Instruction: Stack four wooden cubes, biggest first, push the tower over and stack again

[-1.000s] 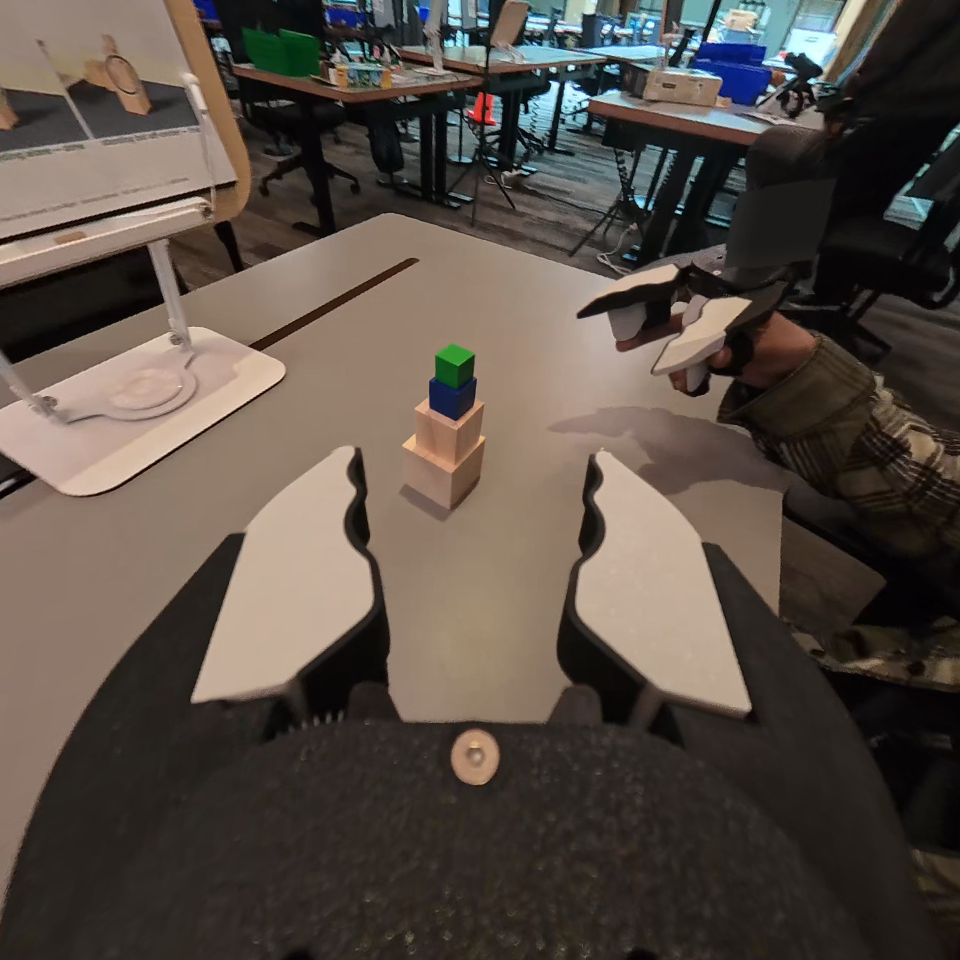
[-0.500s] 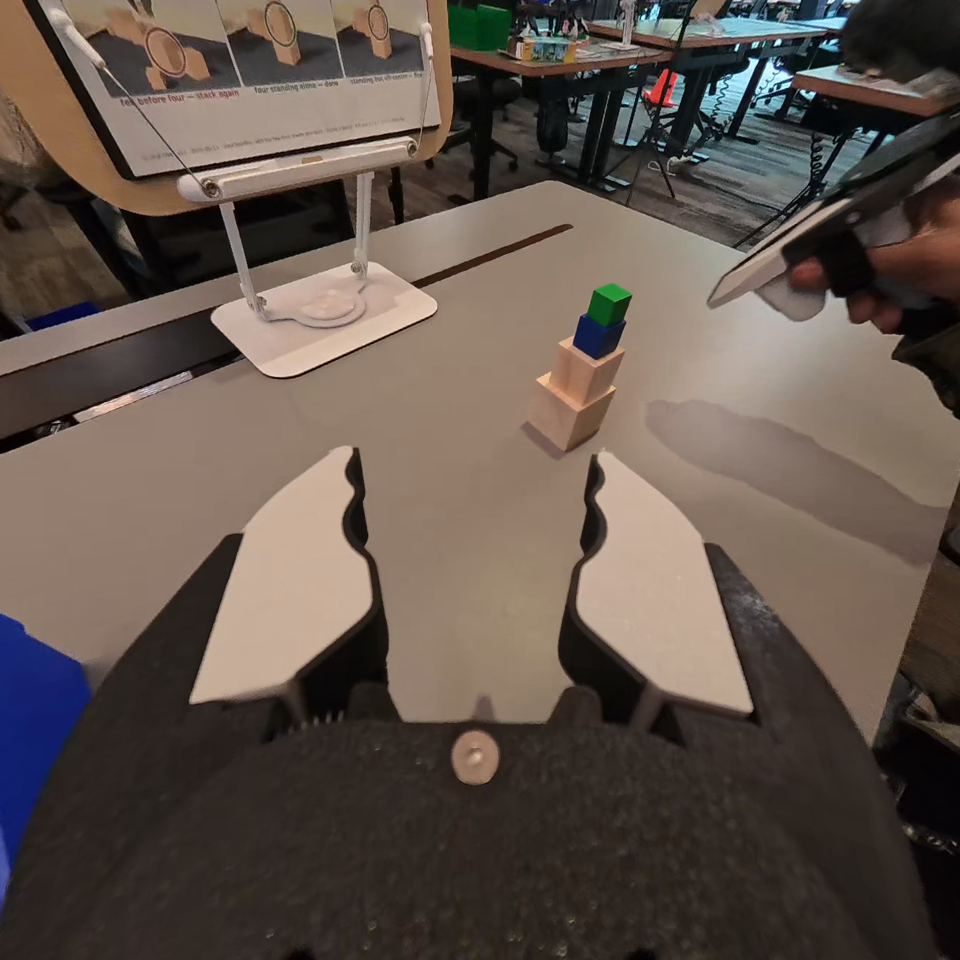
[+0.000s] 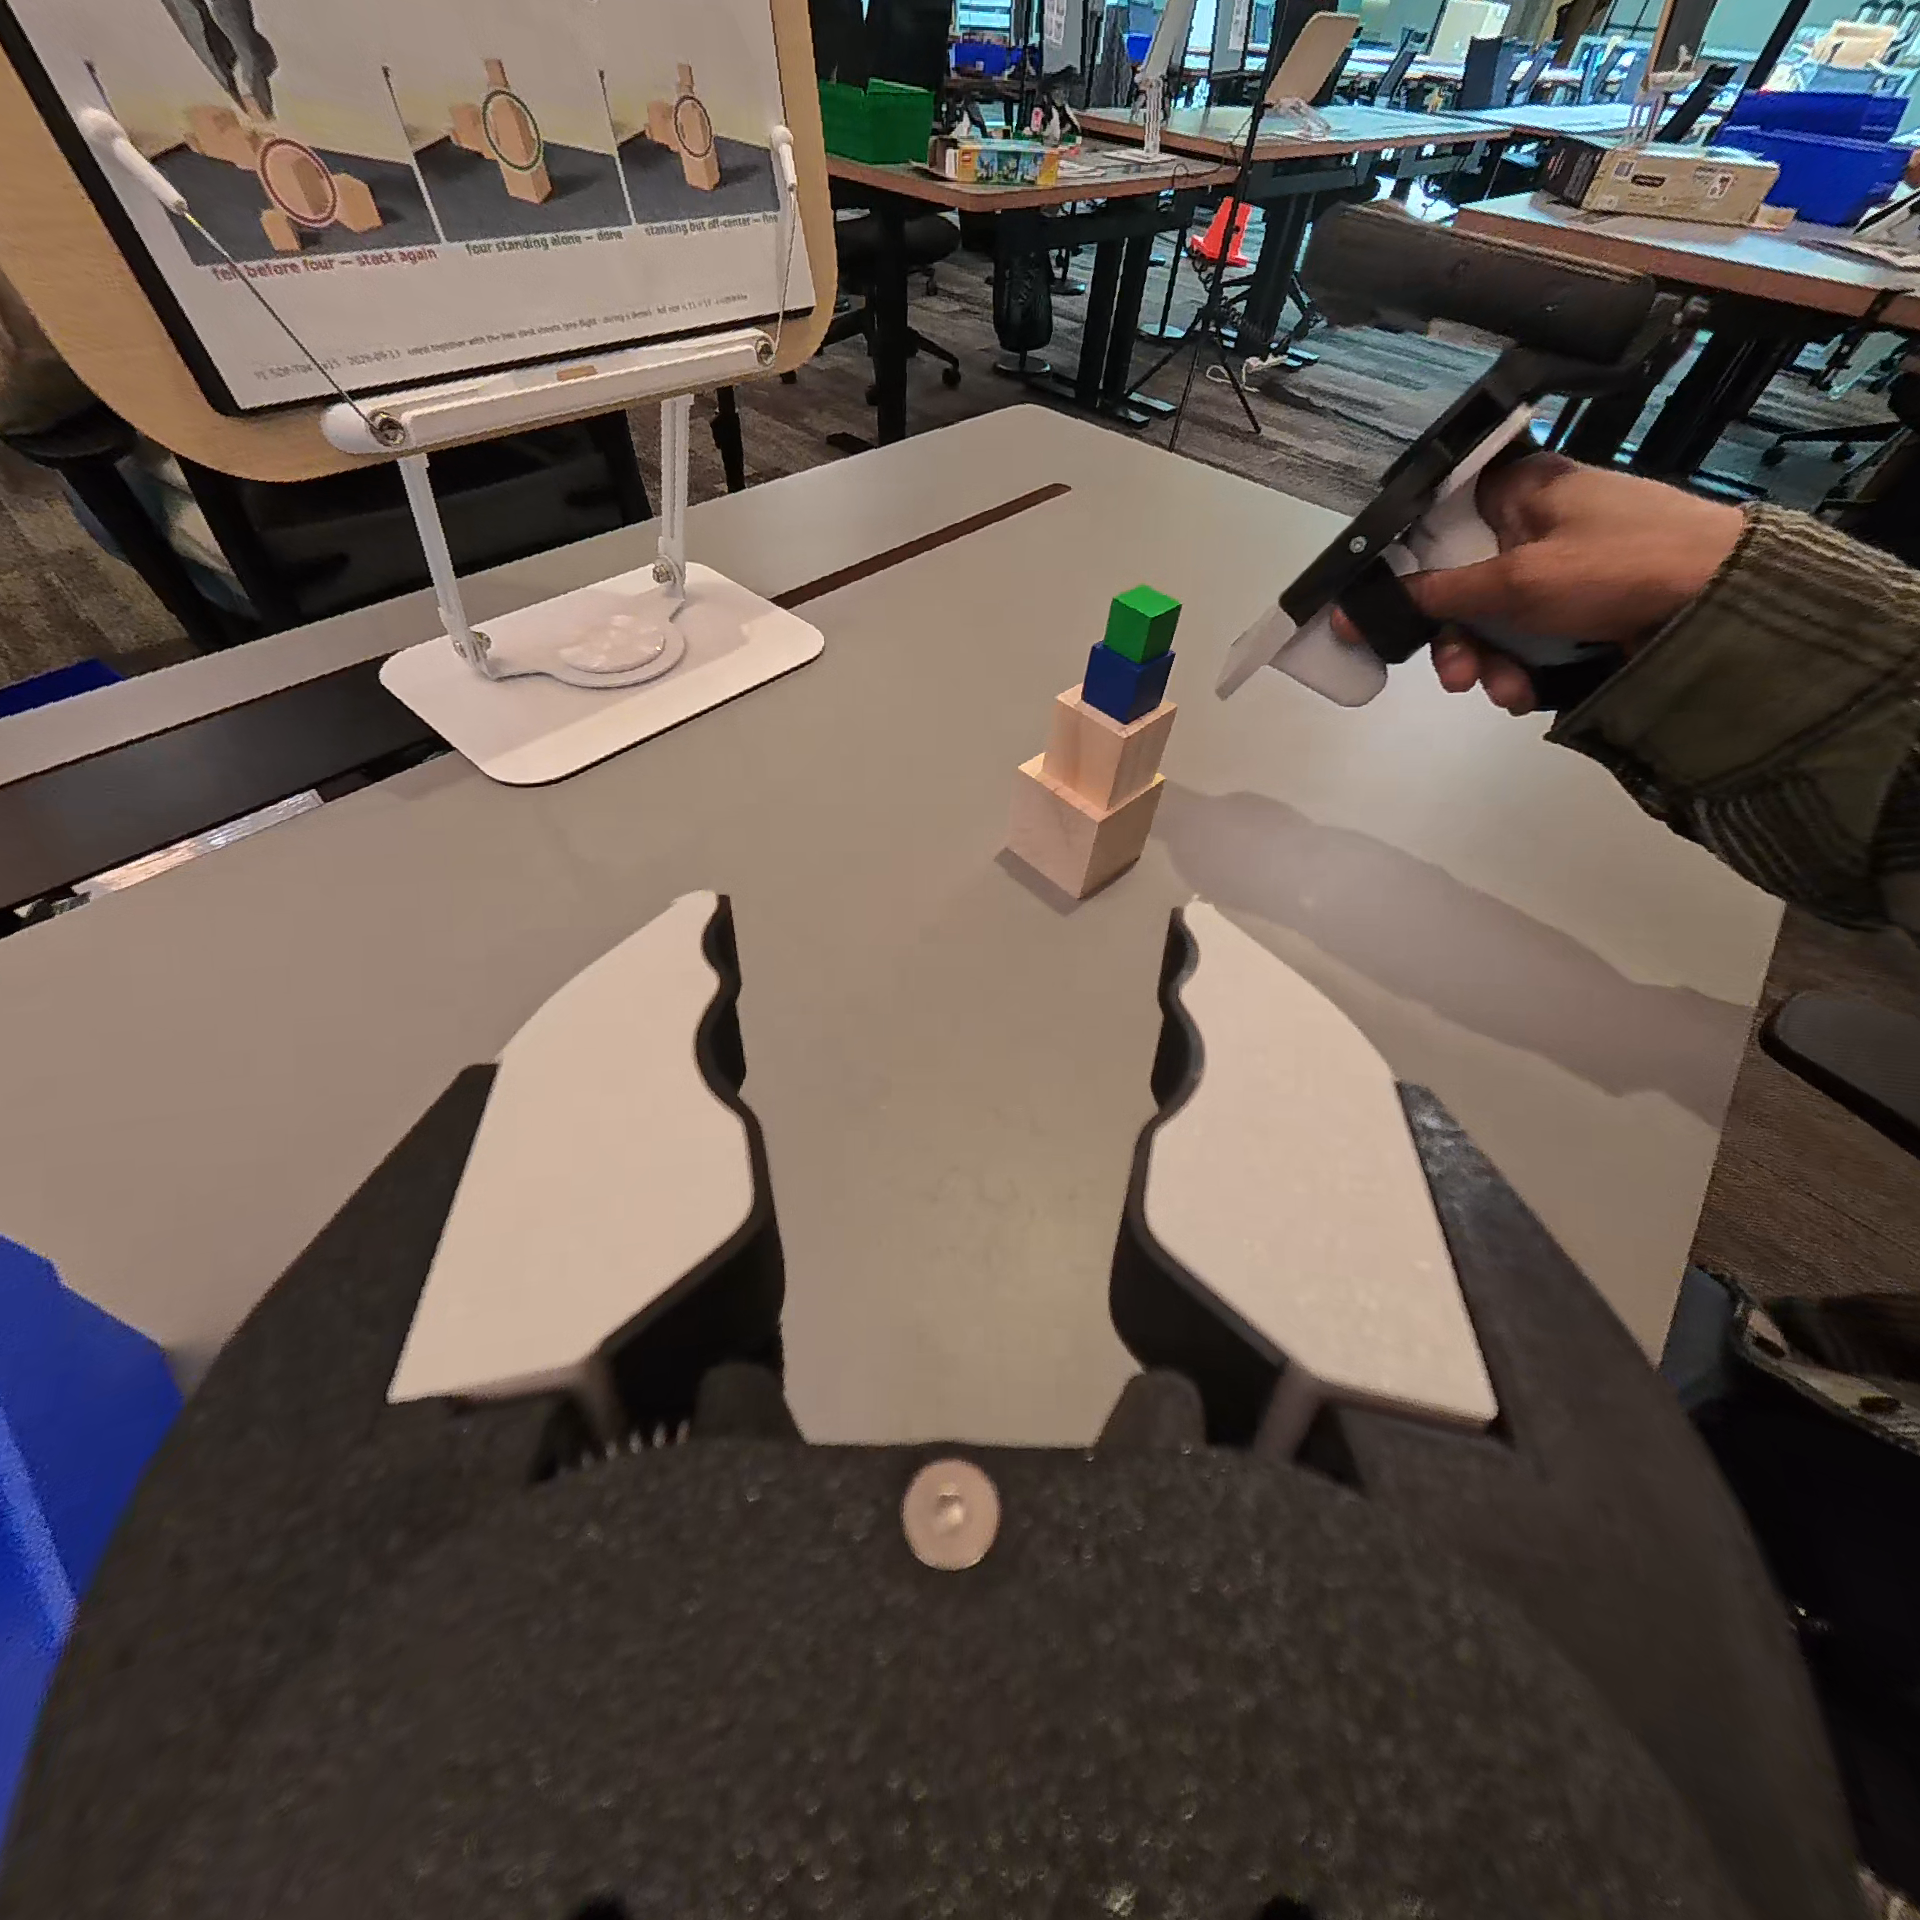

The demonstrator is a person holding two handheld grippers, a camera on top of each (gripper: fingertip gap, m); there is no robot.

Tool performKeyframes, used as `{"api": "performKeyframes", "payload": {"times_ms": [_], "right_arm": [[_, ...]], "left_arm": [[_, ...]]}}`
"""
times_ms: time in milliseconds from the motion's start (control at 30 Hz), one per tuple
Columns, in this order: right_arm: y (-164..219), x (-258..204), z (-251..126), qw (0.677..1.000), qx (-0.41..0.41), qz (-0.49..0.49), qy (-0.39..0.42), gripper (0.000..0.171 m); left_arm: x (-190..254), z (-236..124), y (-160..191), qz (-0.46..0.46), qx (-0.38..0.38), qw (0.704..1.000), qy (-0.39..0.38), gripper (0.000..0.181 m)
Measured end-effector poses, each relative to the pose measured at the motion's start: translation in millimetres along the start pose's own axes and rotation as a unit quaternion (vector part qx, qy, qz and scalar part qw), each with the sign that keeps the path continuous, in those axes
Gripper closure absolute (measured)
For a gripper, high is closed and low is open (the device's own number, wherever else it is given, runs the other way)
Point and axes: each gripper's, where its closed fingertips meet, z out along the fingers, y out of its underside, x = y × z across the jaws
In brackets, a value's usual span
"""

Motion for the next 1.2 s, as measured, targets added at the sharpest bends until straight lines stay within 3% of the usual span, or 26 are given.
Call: {"api": "performKeyframes", "payload": {"times_ms": [533, 833, 1200], "right_arm": [[-14, -27, 33, 0.999, -0.017, -0.011, -0.029, 0.171], [-34, -79, 38, 0.996, -0.01, -0.08, -0.046, 0.171], [-34, -80, 31, 0.995, 0.011, -0.094, -0.042, 0.171]], "left_arm": [[2, 5, 8, 0.017, -0.018, 1.0, 0.014, 0.11], [-3, 4, 11, 0.01, -0.021, 1.0, 0.017, 0.11], [-9, 7, 18, 0.003, -0.03, 0.999, 0.016, 0.11]]}}
